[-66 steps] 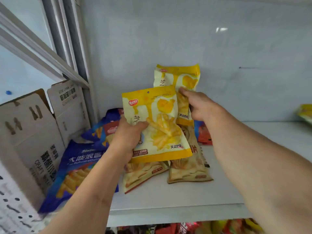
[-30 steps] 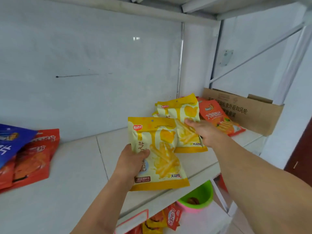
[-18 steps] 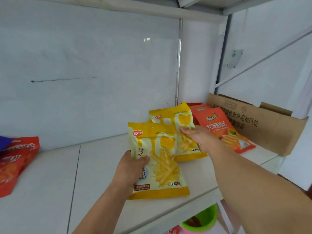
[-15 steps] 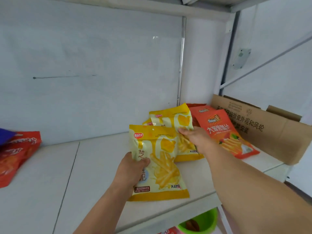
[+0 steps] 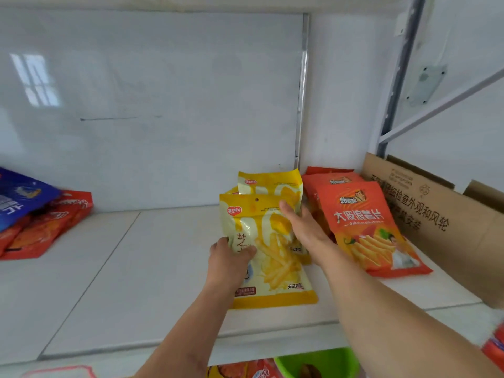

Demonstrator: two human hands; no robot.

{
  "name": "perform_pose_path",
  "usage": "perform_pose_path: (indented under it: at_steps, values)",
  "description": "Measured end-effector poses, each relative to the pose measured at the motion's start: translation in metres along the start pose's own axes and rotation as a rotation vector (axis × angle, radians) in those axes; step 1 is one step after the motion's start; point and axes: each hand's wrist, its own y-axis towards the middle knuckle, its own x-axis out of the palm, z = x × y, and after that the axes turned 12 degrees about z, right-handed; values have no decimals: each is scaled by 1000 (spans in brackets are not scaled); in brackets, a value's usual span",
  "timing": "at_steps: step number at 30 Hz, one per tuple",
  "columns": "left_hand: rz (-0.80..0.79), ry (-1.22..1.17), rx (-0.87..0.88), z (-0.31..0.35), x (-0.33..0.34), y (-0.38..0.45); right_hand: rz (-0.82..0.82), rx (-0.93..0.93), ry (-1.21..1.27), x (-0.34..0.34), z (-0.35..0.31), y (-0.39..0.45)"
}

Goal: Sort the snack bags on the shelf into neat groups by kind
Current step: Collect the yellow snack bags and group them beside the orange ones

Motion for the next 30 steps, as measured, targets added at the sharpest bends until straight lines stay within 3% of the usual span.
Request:
perform_pose_path:
  at_steps: [4,23,30]
  values:
    - [2,-23,-11,2,13,2,-9,-91,-61,0,5,9]
    - [37,56,22,9,44,24,-57,-64,-64,7,16,44]
    - [84,-11,13,12,31,17,66,-116,-294,7,-2,36]
